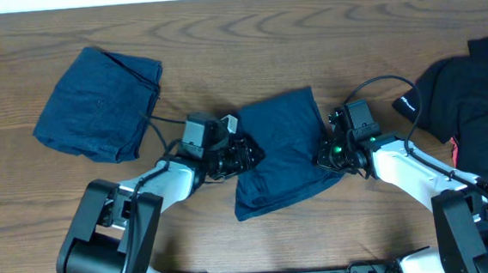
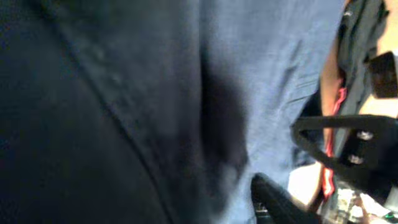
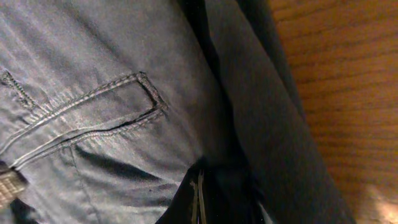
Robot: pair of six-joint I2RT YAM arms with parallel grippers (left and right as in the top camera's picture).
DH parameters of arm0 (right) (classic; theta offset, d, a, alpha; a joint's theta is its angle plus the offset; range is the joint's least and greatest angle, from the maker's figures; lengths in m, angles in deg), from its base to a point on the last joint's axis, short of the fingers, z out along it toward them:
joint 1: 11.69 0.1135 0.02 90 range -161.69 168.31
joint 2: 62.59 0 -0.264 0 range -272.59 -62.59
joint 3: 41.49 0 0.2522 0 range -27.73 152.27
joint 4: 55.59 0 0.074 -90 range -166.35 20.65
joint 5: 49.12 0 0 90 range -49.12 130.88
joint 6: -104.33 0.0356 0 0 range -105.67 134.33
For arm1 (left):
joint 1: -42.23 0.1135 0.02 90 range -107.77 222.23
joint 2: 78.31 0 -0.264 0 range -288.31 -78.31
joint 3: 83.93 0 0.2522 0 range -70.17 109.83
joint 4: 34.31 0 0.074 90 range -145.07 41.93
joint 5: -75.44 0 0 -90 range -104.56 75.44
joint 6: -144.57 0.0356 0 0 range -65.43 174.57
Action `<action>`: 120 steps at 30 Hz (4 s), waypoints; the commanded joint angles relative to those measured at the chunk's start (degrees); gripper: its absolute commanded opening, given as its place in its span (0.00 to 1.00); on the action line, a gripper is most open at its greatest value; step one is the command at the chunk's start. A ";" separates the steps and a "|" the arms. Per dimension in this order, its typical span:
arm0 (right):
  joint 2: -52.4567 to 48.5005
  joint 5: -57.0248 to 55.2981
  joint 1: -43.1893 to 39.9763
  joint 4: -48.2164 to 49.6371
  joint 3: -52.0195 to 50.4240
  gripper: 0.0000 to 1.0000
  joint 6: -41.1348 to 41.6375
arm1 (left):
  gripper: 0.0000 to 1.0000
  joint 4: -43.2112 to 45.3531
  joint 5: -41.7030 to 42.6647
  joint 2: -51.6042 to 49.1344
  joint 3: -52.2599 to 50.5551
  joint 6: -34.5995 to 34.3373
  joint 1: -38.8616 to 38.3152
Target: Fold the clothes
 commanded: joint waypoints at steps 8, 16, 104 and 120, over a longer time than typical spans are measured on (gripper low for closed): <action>-0.85 -0.28 -0.31 -2.82 0.09 0.01 0.68 | 0.06 1.38 2.19 -0.24 -0.48 6.43 -2.16; 11.04 -0.28 -6.08 -15.89 5.90 0.01 -3.02 | 0.06 1.14 19.23 13.27 6.32 10.71 6.34; 37.18 3.91 -4.46 -24.94 27.04 0.99 -20.63 | 0.98 -90.03 -35.30 38.12 45.57 40.28 12.39; 39.04 -5.44 -4.22 -34.73 26.73 0.99 -23.02 | 0.98 -90.01 -35.30 38.14 45.57 40.26 12.39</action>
